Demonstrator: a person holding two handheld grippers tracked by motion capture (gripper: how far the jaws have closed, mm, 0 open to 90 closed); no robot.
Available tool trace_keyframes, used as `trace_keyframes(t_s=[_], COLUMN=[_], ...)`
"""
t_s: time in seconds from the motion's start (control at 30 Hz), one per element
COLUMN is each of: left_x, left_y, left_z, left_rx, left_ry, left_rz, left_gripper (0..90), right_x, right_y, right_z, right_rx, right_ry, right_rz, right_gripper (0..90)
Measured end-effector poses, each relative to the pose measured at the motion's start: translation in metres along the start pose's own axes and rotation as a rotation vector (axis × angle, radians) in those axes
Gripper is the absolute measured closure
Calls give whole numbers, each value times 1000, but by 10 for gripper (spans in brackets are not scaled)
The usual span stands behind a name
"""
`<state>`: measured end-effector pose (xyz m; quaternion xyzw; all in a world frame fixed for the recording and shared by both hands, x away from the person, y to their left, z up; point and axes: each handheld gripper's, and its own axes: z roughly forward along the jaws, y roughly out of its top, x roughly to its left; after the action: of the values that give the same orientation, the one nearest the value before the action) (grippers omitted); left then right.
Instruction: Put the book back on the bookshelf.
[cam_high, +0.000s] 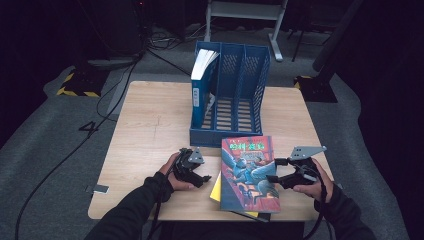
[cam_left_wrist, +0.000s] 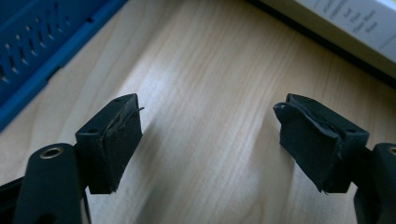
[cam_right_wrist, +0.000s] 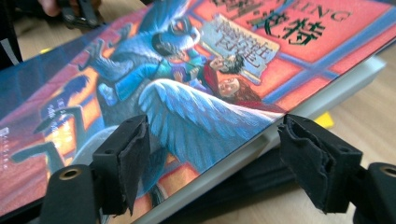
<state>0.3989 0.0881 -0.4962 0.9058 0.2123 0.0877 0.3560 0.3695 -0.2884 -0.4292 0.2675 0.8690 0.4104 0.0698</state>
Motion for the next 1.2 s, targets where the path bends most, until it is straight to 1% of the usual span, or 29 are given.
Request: trace_keyframes(t_s=[0.03,0.07,0.1,0.13,0.17,0.2,0.3,0.33,0.37,0.4,0.43,0.53,0.6,0.67,0.7,0.73,0.77,0.8,0.83,0.87,0.9,0.93,0.97,1.0,1.03,1.07,1.13,1.17,1.2], left_x=[1,3,3,7,10,14,21,23,25,26,27,30,33,33,32,32,31,30,31,31,31,31,32,32,32,33,32,31,31], left_y=[2,4,4,9,12,15,20,21,23,25,26,31,34,36,38,38,39,39,39,39,38,38,37,37,37,37,37,37,37], left_z=[0,0,0,2,4,5,10,12,14,16,17,21,25,26,26,26,26,26,26,25,23,23,21,21,20,19,18,17,17], left_rx=[-21,-30,-30,-31,-41,-47,-50,-48,-56,-55,-56,-74,-84,-92,-110,-110,-107,-105,-108,-110,-116,-116,-124,-124,-131,-135,-143,-156,-156], left_ry=[16,26,26,21,27,33,47,59,79,96,92,90,77,72,67,67,81,74,72,77,76,76,80,80,76,71,68,50,50], left_rz=[-5,-5,-5,-14,-24,-22,-38,-37,-36,-28,-31,-50,-56,-55,-40,-40,-31,-36,-37,-34,-38,-38,-46,-46,-59,-58,-58,-60,-60], left_gripper=[218,230,236,236,228,235,241,244,248,259,265,272,275,296,312,321,326,326,341,343,353,358,367,367,367,370,398,426,454], right_x=[0,0,0,0,0,-1,-4,-4,-4,-5,-5,-4,-3,-3,-2,-2,-1,-1,-1,-2,-3,-3,-3,-3,-3,-3,-1,0,0], right_y=[1,3,4,4,5,6,6,6,5,4,3,4,5,5,5,5,7,7,8,8,9,9,10,10,9,9,9,10,10], right_z=[0,0,0,0,0,1,5,7,8,10,11,13,13,14,14,14,15,15,15,15,17,17,17,17,17,17,15,14,14], right_rx=[-7,-18,-30,-30,-34,-31,-35,-28,-22,-20,-25,-28,-36,-45,-49,-49,-61,-61,-71,-78,-84,-84,-98,-98,-105,-120,-136,-148,-148], right_ry=[2,6,8,8,12,12,19,15,13,16,21,22,24,34,36,36,44,44,54,72,85,85,104,104,109,118,118,115,115], right_rz=[-5,-7,-12,-12,-14,-11,12,12,16,15,10,-8,-5,-3,-5,-5,-21,-21,-24,-22,-22,-22,-20,-20,-20,-23,-30,-42,-42], right_gripper=[251,251,253,253,253,257,268,273,273,290,316,329,348,383,398,398,462,462,501,578,630,630,676,676,694,716,726,735,735])
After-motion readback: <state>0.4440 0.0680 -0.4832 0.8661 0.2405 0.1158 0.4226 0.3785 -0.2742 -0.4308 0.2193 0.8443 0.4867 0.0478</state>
